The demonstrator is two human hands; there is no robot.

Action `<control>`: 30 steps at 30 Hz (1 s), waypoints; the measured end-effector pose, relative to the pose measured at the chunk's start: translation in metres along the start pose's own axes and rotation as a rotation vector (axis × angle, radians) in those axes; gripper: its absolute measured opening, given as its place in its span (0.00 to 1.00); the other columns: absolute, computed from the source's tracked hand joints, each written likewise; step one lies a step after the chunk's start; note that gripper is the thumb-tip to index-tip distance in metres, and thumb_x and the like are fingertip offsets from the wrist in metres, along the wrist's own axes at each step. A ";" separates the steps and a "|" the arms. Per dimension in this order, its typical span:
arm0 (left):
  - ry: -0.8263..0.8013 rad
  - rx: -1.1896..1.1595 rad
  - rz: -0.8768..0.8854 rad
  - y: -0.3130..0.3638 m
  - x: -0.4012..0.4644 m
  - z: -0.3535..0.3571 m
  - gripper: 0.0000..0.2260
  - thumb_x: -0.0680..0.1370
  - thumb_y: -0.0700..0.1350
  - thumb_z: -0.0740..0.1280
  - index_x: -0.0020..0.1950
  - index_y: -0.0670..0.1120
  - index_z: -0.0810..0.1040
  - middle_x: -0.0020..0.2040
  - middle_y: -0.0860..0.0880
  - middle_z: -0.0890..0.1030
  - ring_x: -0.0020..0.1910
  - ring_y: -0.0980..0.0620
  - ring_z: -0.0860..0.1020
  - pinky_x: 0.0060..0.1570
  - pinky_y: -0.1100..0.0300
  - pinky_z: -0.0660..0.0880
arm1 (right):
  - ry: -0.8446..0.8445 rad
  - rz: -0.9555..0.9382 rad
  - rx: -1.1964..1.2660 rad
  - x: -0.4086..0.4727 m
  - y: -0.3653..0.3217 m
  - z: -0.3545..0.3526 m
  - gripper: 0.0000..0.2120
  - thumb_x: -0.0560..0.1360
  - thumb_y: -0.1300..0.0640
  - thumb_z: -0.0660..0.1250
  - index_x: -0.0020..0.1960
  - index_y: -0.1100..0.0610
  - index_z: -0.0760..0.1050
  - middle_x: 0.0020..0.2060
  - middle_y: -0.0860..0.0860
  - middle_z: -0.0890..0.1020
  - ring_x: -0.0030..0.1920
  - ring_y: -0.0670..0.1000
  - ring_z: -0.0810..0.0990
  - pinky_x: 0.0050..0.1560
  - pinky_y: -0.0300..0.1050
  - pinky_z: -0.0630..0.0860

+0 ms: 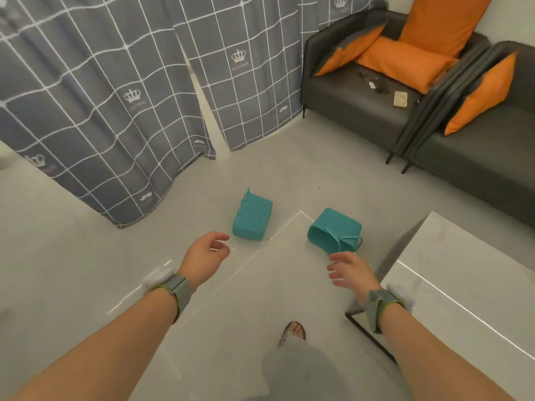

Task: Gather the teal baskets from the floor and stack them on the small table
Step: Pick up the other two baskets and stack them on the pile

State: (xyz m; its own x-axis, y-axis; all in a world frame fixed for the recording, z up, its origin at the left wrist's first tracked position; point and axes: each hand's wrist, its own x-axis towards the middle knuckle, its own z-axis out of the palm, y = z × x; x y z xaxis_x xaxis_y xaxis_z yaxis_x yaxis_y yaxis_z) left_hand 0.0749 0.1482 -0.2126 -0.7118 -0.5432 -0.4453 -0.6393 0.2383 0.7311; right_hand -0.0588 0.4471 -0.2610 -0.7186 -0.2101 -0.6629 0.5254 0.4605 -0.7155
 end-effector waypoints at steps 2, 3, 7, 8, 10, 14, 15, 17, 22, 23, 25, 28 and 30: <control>0.000 0.033 -0.023 0.016 0.040 -0.006 0.12 0.76 0.44 0.66 0.58 0.54 0.79 0.52 0.49 0.83 0.50 0.47 0.81 0.53 0.48 0.80 | -0.032 0.026 0.007 0.032 -0.025 0.012 0.09 0.76 0.67 0.64 0.53 0.58 0.77 0.47 0.58 0.81 0.42 0.54 0.79 0.43 0.47 0.77; -0.004 0.037 -0.022 0.023 0.063 -0.010 0.12 0.76 0.44 0.66 0.58 0.54 0.79 0.52 0.49 0.83 0.50 0.47 0.81 0.53 0.49 0.80 | -0.043 0.031 0.011 0.050 -0.037 0.019 0.09 0.76 0.67 0.64 0.52 0.57 0.77 0.47 0.58 0.81 0.41 0.54 0.78 0.43 0.47 0.77; -0.057 0.172 -0.014 0.041 0.140 -0.017 0.11 0.77 0.45 0.65 0.59 0.54 0.78 0.51 0.51 0.82 0.47 0.50 0.81 0.46 0.55 0.79 | -0.024 0.032 -0.021 0.099 -0.075 0.039 0.09 0.76 0.66 0.63 0.54 0.57 0.78 0.48 0.57 0.82 0.43 0.54 0.80 0.49 0.51 0.79; -0.088 0.204 -0.015 0.041 0.168 -0.017 0.11 0.77 0.45 0.65 0.59 0.54 0.78 0.51 0.51 0.82 0.46 0.51 0.81 0.44 0.56 0.78 | 0.008 0.039 -0.015 0.116 -0.080 0.044 0.09 0.77 0.66 0.63 0.53 0.57 0.78 0.49 0.57 0.83 0.44 0.54 0.81 0.51 0.52 0.79; -0.106 0.240 -0.016 0.043 0.195 -0.018 0.12 0.77 0.44 0.65 0.59 0.53 0.78 0.51 0.50 0.82 0.44 0.50 0.81 0.43 0.57 0.77 | 0.042 0.047 -0.005 0.122 -0.087 0.047 0.10 0.77 0.66 0.62 0.52 0.56 0.78 0.49 0.57 0.83 0.45 0.55 0.82 0.54 0.55 0.80; -0.168 0.318 -0.044 0.028 0.290 -0.008 0.13 0.76 0.44 0.65 0.59 0.52 0.79 0.50 0.50 0.82 0.44 0.49 0.80 0.46 0.57 0.75 | 0.069 0.123 -0.004 0.182 -0.092 0.068 0.11 0.78 0.67 0.61 0.54 0.57 0.78 0.49 0.58 0.83 0.49 0.60 0.83 0.54 0.56 0.80; -0.205 0.325 -0.051 0.019 0.320 -0.003 0.12 0.76 0.44 0.66 0.59 0.52 0.79 0.49 0.50 0.82 0.45 0.49 0.80 0.47 0.57 0.75 | 0.079 0.140 -0.008 0.205 -0.092 0.078 0.11 0.78 0.67 0.61 0.55 0.58 0.78 0.49 0.58 0.83 0.50 0.60 0.83 0.55 0.56 0.80; -0.246 0.330 -0.060 0.006 0.373 0.008 0.12 0.76 0.44 0.66 0.58 0.52 0.79 0.47 0.51 0.82 0.44 0.49 0.81 0.47 0.56 0.77 | 0.111 0.175 -0.026 0.247 -0.100 0.095 0.11 0.77 0.65 0.62 0.54 0.55 0.78 0.49 0.57 0.84 0.50 0.59 0.83 0.55 0.56 0.80; -0.292 0.314 -0.157 -0.069 0.511 0.048 0.10 0.76 0.42 0.66 0.56 0.52 0.79 0.44 0.53 0.81 0.39 0.52 0.79 0.43 0.58 0.75 | 0.072 0.205 -0.134 0.385 -0.078 0.164 0.14 0.75 0.64 0.63 0.49 0.45 0.78 0.45 0.49 0.85 0.45 0.52 0.84 0.53 0.56 0.81; -0.301 0.308 -0.190 -0.089 0.531 0.057 0.10 0.76 0.43 0.66 0.55 0.52 0.79 0.44 0.53 0.81 0.40 0.52 0.79 0.43 0.58 0.74 | 0.049 0.226 -0.162 0.411 -0.071 0.180 0.14 0.76 0.64 0.63 0.49 0.45 0.78 0.44 0.47 0.85 0.45 0.51 0.84 0.54 0.55 0.81; -0.304 0.277 -0.205 -0.124 0.565 0.075 0.09 0.76 0.43 0.67 0.56 0.51 0.79 0.44 0.53 0.81 0.42 0.51 0.79 0.44 0.59 0.74 | 0.056 0.242 -0.175 0.454 -0.055 0.204 0.14 0.76 0.64 0.62 0.49 0.46 0.78 0.45 0.47 0.85 0.45 0.50 0.84 0.54 0.54 0.81; -0.291 0.251 -0.223 -0.170 0.612 0.100 0.10 0.76 0.43 0.68 0.58 0.49 0.79 0.44 0.53 0.81 0.45 0.48 0.78 0.47 0.57 0.75 | 0.056 0.278 -0.109 0.509 -0.027 0.237 0.12 0.77 0.64 0.62 0.50 0.49 0.79 0.46 0.50 0.85 0.47 0.54 0.84 0.54 0.55 0.81; -0.275 0.220 -0.262 -0.218 0.650 0.124 0.12 0.76 0.45 0.69 0.59 0.50 0.78 0.47 0.51 0.82 0.46 0.46 0.80 0.51 0.50 0.79 | 0.070 0.311 -0.079 0.552 0.006 0.264 0.13 0.77 0.65 0.62 0.51 0.50 0.80 0.46 0.52 0.84 0.47 0.56 0.84 0.55 0.55 0.81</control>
State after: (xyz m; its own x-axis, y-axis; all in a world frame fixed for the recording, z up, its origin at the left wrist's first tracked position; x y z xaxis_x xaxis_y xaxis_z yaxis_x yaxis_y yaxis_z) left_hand -0.2848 -0.1565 -0.7253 -0.5492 -0.3804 -0.7441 -0.8341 0.3031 0.4608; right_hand -0.3320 0.1058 -0.6901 -0.5602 0.0098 -0.8283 0.6895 0.5598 -0.4596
